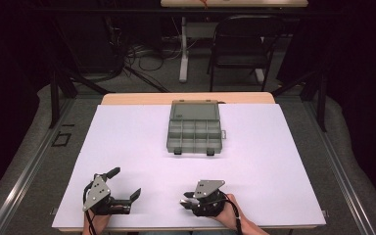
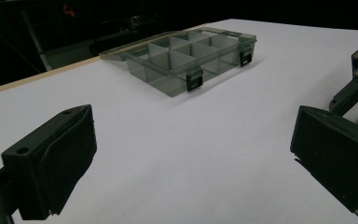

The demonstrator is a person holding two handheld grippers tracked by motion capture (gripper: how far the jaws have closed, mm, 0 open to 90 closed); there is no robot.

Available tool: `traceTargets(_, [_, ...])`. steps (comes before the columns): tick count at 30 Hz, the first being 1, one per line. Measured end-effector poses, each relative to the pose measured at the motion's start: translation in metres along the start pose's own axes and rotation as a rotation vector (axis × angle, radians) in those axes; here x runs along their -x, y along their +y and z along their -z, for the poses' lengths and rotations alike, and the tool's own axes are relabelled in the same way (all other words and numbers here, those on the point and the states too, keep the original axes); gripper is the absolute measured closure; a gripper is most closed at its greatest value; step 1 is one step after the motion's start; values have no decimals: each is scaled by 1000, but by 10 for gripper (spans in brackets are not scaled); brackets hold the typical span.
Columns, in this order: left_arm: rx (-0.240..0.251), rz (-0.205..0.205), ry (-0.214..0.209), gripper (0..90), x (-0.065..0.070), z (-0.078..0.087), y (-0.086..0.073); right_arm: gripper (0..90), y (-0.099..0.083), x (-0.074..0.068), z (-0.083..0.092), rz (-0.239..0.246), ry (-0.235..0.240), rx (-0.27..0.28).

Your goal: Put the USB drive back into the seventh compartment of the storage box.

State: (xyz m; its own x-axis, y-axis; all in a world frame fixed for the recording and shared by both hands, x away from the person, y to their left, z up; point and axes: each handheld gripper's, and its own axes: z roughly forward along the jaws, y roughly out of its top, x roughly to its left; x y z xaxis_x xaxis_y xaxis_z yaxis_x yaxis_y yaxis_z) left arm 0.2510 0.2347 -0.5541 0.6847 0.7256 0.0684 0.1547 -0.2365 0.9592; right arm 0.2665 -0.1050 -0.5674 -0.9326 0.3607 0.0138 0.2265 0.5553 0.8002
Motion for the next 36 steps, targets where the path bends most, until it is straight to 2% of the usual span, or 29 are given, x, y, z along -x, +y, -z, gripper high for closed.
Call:
traceTargets(3, [0, -1, 0, 2, 0, 0, 0, 708, -1, 0, -2, 8, 11, -16])
traceTargets(8, [2, -3, -5, 3, 0, 0, 0, 729, -1, -1, -3, 14, 0, -31])
traceTargets(17, [-3, -6, -6, 3, 0, 0, 0, 784, -1, -1, -3, 42, 7, -33])
traceTargets(36, [-2, -7, -8, 3, 1, 0, 0, 791, 4, 0, 8, 42, -21, 0])
